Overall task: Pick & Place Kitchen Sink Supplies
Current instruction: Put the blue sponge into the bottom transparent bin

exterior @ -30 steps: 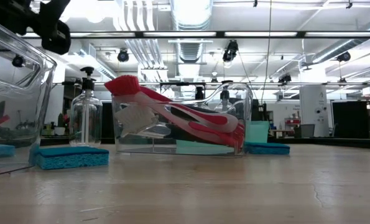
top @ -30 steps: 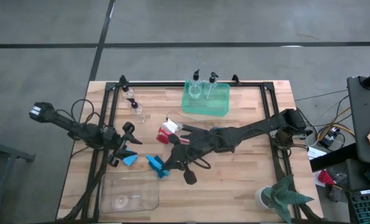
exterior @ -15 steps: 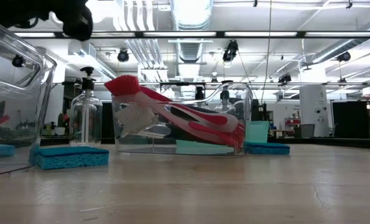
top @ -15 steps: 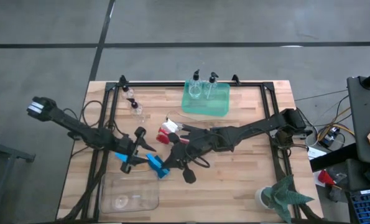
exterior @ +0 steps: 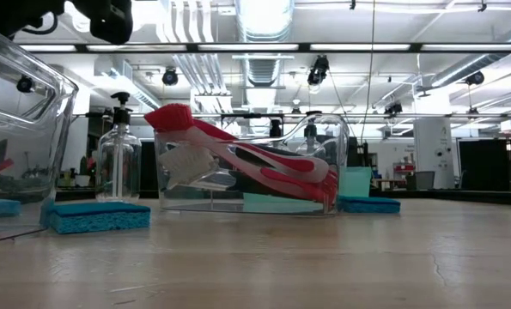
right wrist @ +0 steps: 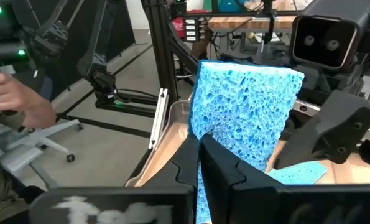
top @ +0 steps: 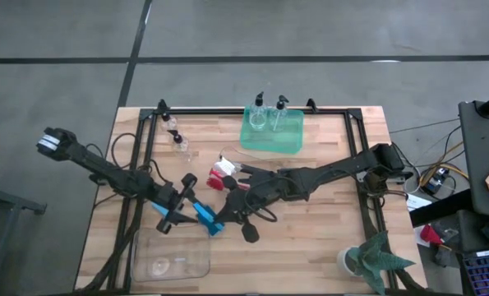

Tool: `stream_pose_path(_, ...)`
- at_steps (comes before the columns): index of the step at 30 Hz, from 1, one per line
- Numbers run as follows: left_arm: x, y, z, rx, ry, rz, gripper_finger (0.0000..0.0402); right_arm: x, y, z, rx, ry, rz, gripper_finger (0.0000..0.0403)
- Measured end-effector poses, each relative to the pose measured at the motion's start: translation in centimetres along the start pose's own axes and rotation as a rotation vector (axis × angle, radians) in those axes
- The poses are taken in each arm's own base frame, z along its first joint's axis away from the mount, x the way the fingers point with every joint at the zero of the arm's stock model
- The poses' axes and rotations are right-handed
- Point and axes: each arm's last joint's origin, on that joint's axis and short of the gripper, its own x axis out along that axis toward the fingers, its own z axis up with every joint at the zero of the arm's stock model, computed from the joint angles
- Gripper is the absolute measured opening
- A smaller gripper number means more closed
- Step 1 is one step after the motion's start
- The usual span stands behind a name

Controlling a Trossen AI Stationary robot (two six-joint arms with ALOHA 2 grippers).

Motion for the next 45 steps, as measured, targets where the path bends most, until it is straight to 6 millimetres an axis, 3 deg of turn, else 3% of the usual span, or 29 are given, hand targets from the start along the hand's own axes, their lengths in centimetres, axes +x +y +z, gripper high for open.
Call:
stream_pose_path(6,0.6,0.0,0.4,0.001,-0.02,0.012,0.0201,0.0,-0.1,0.0,0.006,0.0,-0.017,0.0008)
stream_pose_path(10,1.0,0.1,0.2,0.0,-0.001,0.006,0.018,0.0,-0.1,-0.1,0.012,0.0,-0.019,0.0008)
stream_pose_path(21,1.3,0.1,-0.4,-0.09,0.036,0.0,0.0012,0.1,0.0,-0.9,0.059,0.031,-0.034,0.0009)
stream_pose_path(27,1.0,-0.3,0.0,-0.298,0.061,-0.112,0.0019,0.3,1.5,-2.1,0.104,0.146,-0.01,0.0008)
stream_pose_path(34,-0.3,-1.2,-0.6,-0.48,0.291,-0.318,0.0011,0.0,3.1,-4.4,0.161,0.36,-0.016,0.0008)
stream_pose_path(41,-3.0,-1.3,-3.1,-0.686,0.696,-0.183,0.0012,-0.5,4.3,-6.5,0.282,0.519,-0.053,0.0008)
stream_pose_path(45,-3.9,-1.1,-3.8,-0.77,0.795,-0.052,0.0011,-0.9,4.3,-7.3,0.319,0.594,-0.155,0.0008)
